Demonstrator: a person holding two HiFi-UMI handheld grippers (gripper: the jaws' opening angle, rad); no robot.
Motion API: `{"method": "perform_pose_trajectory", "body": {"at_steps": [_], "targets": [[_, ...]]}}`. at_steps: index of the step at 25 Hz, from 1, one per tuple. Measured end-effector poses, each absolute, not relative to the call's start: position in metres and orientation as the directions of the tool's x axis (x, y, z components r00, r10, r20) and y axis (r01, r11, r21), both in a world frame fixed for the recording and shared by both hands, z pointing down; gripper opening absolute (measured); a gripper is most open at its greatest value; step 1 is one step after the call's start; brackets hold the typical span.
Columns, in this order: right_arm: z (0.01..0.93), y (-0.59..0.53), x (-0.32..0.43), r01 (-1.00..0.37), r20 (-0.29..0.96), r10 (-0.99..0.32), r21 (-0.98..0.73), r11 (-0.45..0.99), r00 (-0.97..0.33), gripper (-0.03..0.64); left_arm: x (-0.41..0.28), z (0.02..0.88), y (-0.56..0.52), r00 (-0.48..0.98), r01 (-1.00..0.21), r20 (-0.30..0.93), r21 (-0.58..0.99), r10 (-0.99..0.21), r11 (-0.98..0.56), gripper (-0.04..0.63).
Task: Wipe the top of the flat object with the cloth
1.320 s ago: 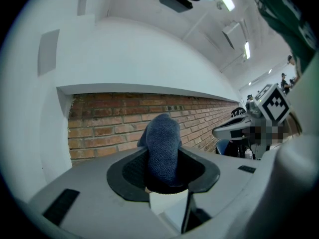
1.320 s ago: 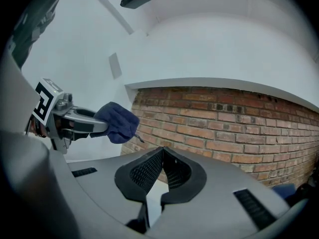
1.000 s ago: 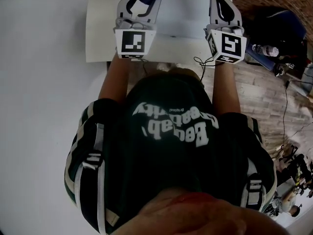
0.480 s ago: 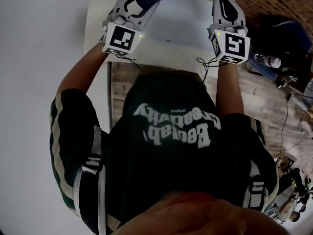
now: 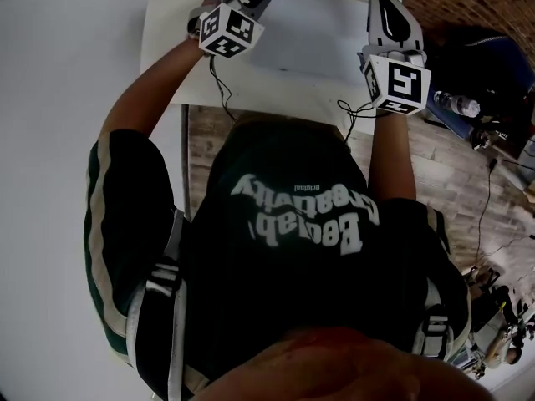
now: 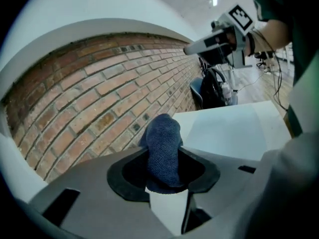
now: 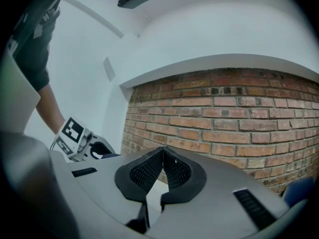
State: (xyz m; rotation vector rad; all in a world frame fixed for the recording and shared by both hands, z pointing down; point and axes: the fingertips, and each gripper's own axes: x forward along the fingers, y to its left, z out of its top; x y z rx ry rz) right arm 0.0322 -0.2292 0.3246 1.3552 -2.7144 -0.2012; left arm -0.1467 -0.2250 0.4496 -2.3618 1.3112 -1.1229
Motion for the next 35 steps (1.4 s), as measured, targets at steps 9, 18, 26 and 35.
{"method": "perform_pose_trajectory", "body": {"at_steps": [9, 18, 26, 35], "targets": [[0.324, -0.235, 0.048, -0.81, 0.041, -0.823, 0.154, 0.565, -0.566, -0.005, -0.161, 0.519, -0.252, 0.171, -0.644, 0.639, -0.503, -0.75, -0.576, 0.147], [0.321, -0.23, 0.03, -0.793, 0.03, -0.808, 0.177, 0.583, -0.588, -0.005, -0.157, 0.553, -0.227, 0.159, -0.615, 0.706, -0.475, -0.69, -0.629, 0.147], [0.323, -0.224, 0.029, -0.799, 0.047, -0.817, 0.184, 0.572, -0.574, -0.005, -0.144, 0.556, -0.23, 0.18, -0.638, 0.705, -0.447, -0.686, -0.627, 0.147], [0.307, -0.211, 0.058, -0.856, 0.062, -0.874, 0.184, 0.484, -0.481, -0.005, -0.081, 0.534, -0.246, 0.292, -0.585, 0.694, -0.415, -0.658, -0.697, 0.147]]}}
